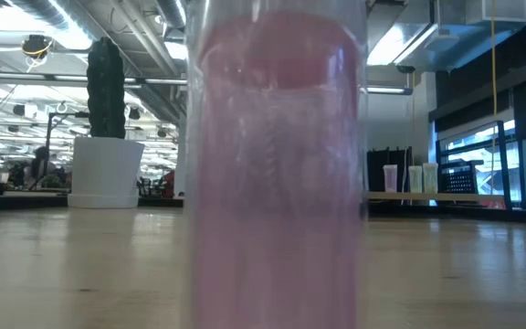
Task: Pick and place medicine bottles onto shelf by color
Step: Put the right pink pill bottle on the shelf aligned with the other pink pill bottle
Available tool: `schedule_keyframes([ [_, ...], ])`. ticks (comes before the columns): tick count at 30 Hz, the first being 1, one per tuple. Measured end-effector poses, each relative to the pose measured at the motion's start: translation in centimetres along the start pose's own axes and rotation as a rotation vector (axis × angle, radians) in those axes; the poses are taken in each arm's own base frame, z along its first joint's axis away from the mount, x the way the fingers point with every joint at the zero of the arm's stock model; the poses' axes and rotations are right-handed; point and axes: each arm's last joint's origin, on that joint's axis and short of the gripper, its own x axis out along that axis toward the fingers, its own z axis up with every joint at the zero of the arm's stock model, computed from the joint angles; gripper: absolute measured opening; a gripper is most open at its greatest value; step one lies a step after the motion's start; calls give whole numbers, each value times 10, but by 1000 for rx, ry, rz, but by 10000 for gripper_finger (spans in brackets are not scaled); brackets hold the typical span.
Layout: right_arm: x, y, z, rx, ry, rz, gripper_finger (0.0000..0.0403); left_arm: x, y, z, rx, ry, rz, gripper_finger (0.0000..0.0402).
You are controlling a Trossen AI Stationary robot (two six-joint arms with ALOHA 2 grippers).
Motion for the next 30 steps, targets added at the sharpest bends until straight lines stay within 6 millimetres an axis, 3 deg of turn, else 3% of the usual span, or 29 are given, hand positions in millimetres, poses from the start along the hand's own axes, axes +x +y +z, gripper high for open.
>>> schedule_keyframes([
  [30, 44, -3, -29, 12, 10, 12, 261, 0, 0, 0, 0, 0, 0, 220],
])
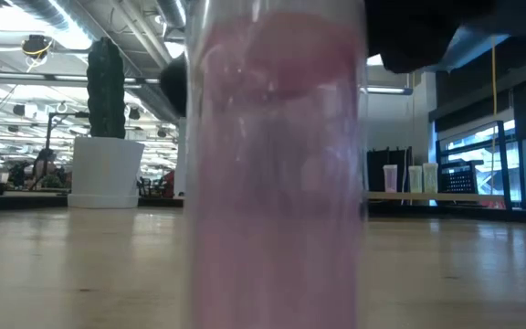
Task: Pick and place medicine bottles onto shelf by color
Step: Put the right pink pill bottle on the shelf aligned with the other pink pill bottle
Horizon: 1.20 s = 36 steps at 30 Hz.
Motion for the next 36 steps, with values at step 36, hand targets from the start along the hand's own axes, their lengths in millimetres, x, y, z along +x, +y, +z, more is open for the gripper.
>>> schedule_keyframes([
  [36, 2, -1, -1, 23, -10, -1, 165, 0, 0, 0, 0, 0, 0, 220],
])
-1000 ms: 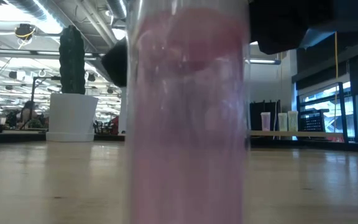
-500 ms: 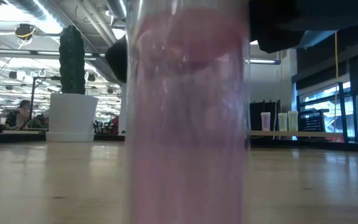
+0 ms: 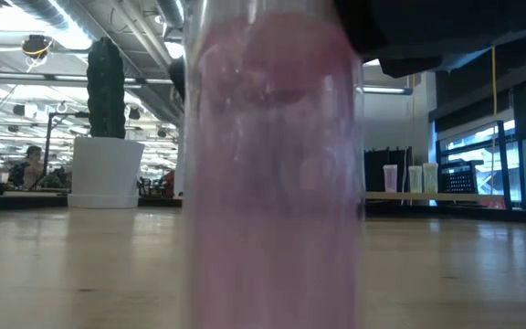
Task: Pick and place medicine bottles onto shelf by color
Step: Put the right pink pill bottle on the shelf aligned with the other pink pill bottle
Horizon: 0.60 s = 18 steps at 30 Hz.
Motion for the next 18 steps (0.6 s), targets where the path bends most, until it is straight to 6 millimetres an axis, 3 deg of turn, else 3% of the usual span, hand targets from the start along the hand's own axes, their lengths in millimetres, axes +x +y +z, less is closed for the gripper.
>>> schedule_keyframes([
  [18, 0, 2, 0, 21, -3, 27, 126, 0, 0, 0, 0, 0, 0, 220],
])
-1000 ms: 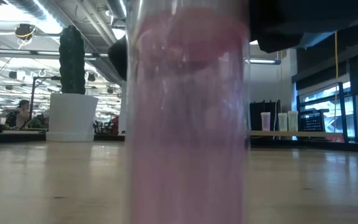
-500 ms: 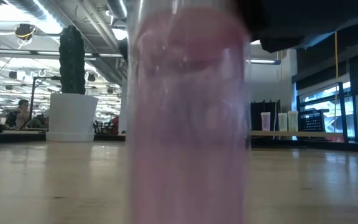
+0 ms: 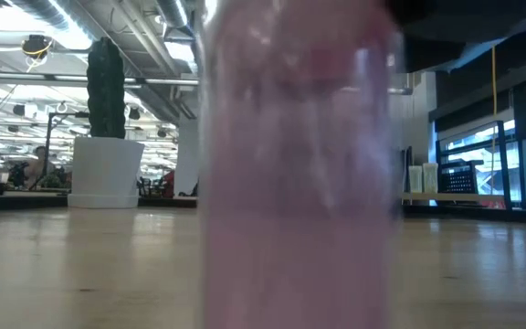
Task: Pick and place medicine bottles onto shelf by color
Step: Put the right pink pill bottle on the shelf aligned with the other pink pill bottle
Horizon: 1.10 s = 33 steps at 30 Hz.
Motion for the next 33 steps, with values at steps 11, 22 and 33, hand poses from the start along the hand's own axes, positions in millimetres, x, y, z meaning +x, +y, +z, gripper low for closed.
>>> schedule_keyframes([
  [11, 0, -2, 0, 58, 1, -17, 126, 0, 0, 0, -1, 0, 0, 220],
  [22, -10, -2, 2, 75, 39, -38, 126, 0, 0, 0, -1, 0, 0, 220],
  [33, -30, -5, 11, 115, 72, -105, 126, 0, 0, 0, -1, 0, 0, 220],
])
